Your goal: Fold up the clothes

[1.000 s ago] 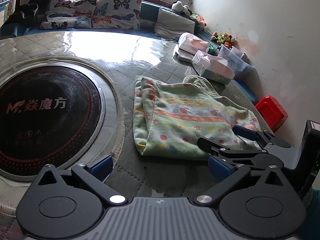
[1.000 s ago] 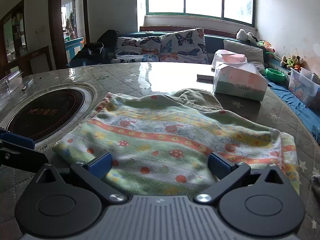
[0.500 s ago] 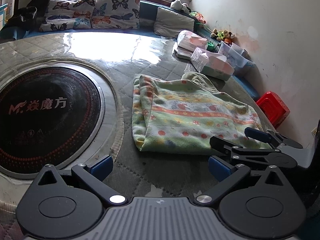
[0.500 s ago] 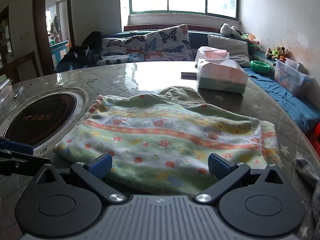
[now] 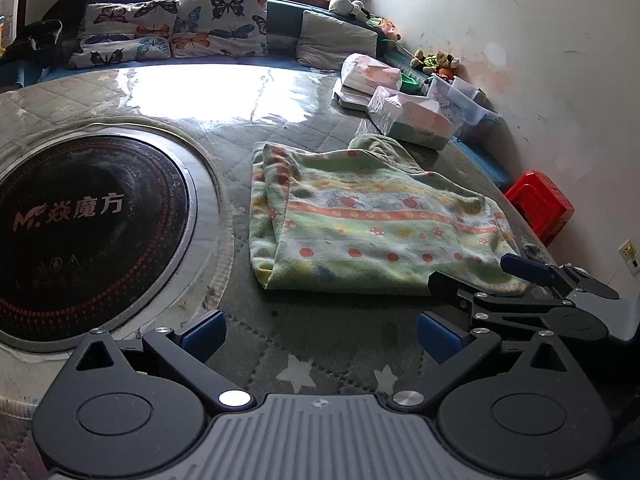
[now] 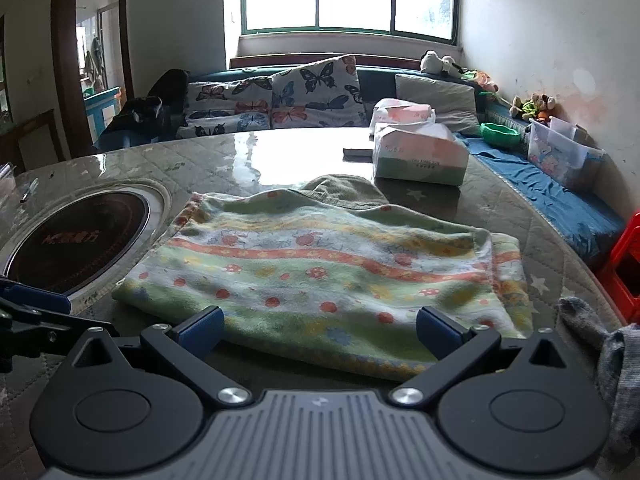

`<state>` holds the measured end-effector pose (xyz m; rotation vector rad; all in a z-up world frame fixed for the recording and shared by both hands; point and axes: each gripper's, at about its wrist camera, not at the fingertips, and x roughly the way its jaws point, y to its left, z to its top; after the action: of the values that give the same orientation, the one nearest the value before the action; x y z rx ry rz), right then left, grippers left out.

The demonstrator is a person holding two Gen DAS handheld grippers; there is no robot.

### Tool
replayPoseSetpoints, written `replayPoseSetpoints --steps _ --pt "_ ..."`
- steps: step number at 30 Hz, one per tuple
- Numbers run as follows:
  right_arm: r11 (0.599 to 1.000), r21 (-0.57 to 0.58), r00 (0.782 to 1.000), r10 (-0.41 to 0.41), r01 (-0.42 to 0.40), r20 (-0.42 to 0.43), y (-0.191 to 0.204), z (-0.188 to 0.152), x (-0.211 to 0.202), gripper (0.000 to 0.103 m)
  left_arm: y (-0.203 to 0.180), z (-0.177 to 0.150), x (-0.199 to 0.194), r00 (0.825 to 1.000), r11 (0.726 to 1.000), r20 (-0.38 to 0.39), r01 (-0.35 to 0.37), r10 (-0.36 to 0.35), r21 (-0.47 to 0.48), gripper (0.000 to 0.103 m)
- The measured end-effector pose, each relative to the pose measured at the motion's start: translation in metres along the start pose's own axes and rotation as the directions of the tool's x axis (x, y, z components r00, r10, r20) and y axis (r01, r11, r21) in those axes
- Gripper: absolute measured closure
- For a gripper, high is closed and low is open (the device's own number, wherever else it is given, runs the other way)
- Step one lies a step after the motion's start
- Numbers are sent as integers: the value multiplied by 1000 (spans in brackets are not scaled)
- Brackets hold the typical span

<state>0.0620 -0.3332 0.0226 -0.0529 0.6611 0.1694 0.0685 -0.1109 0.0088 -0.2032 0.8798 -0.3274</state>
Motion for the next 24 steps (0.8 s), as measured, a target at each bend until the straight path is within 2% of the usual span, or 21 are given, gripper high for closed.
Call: replayPoseSetpoints --steps 24 --pt "999 43 1000 -18 18 -2 -6 -22 -26 0 -19 -17 -5 999 998 -44 19 -16 63 0"
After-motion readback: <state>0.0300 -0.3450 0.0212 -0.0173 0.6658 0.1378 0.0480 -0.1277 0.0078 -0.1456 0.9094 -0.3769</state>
